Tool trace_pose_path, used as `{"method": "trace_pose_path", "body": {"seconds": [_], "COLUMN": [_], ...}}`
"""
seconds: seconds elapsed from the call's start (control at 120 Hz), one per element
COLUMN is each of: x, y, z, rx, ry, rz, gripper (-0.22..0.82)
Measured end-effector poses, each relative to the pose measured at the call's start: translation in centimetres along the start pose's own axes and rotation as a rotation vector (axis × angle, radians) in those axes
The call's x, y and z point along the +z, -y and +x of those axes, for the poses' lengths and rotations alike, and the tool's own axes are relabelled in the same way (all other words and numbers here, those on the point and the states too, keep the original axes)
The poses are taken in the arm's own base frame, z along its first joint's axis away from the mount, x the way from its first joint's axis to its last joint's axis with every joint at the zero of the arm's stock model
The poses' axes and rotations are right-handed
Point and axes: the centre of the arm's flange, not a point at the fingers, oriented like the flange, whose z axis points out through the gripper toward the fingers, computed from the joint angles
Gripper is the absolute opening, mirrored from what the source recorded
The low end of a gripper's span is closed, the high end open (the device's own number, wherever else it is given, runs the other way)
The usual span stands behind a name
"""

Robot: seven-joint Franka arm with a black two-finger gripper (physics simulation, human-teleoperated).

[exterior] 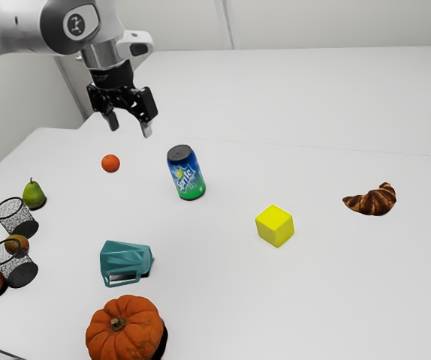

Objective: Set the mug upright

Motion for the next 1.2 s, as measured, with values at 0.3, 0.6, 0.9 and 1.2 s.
{"method": "trace_pose_path", "body": {"seconds": [0.3, 0.6, 0.9, 1.2], "x": [-0.1, 3.7, 12.1, 19.2], "y": [0.3, 5.3, 11.8, 15.0], "z": [-1.7, -4.8, -6.8, -8.9], "rx": [-0.006, -0.093, -0.168, -0.194], "ry": [0.003, 0.061, 0.089, 0.037], "rz": [0.001, -0.054, -0.197, -0.343], "gripper": [0.58, 0.58, 0.58, 0.58]}}
